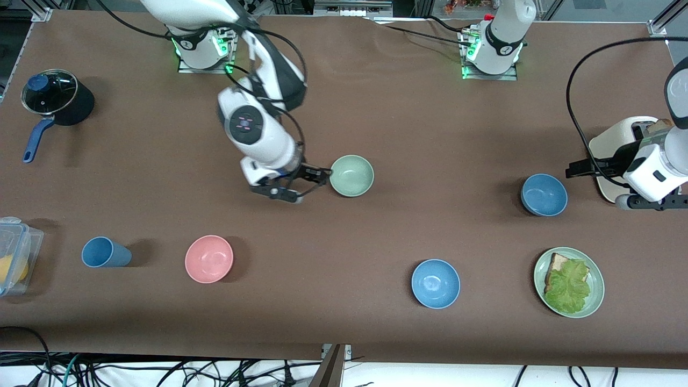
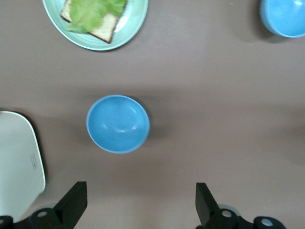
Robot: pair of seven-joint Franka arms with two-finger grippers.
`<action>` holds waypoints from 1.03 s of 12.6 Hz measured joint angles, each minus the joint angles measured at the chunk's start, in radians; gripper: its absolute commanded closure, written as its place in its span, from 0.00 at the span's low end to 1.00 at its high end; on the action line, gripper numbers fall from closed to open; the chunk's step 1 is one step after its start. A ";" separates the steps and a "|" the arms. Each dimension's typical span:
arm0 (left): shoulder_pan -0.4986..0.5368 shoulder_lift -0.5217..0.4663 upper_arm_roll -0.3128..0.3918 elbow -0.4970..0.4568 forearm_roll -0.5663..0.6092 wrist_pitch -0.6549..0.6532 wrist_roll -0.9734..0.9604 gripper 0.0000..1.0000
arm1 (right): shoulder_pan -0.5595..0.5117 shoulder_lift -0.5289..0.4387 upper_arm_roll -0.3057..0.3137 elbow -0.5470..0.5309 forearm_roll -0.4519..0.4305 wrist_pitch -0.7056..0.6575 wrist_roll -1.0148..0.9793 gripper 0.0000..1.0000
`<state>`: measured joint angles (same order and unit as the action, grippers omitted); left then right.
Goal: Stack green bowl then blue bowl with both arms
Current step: 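Release the green bowl and withdraw the right gripper while the left gripper reaches out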
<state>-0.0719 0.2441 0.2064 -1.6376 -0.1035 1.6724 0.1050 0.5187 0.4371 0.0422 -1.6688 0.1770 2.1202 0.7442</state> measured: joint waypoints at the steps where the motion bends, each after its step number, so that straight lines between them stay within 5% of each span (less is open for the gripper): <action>1: 0.020 0.003 0.006 -0.035 0.000 0.037 0.032 0.00 | -0.003 -0.052 -0.057 0.000 0.000 -0.094 -0.069 0.01; 5: 0.076 0.022 0.011 -0.180 0.000 0.207 0.128 0.00 | -0.011 -0.182 -0.331 0.035 0.000 -0.357 -0.315 0.00; 8: 0.095 0.056 0.011 -0.273 0.000 0.376 0.166 0.00 | -0.016 -0.197 -0.481 0.142 -0.003 -0.457 -0.390 0.00; 11: 0.140 0.077 0.012 -0.419 0.000 0.593 0.231 0.00 | -0.068 -0.192 -0.487 0.184 -0.004 -0.463 -0.458 0.00; 13: 0.154 0.101 0.012 -0.455 -0.018 0.636 0.237 0.00 | -0.194 -0.193 -0.378 0.202 -0.006 -0.463 -0.538 0.00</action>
<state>0.0824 0.3455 0.2183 -2.0923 -0.1211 2.3088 0.3422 0.3252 0.2441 -0.3361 -1.4670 0.1711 1.6569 0.2061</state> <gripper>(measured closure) 0.000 0.000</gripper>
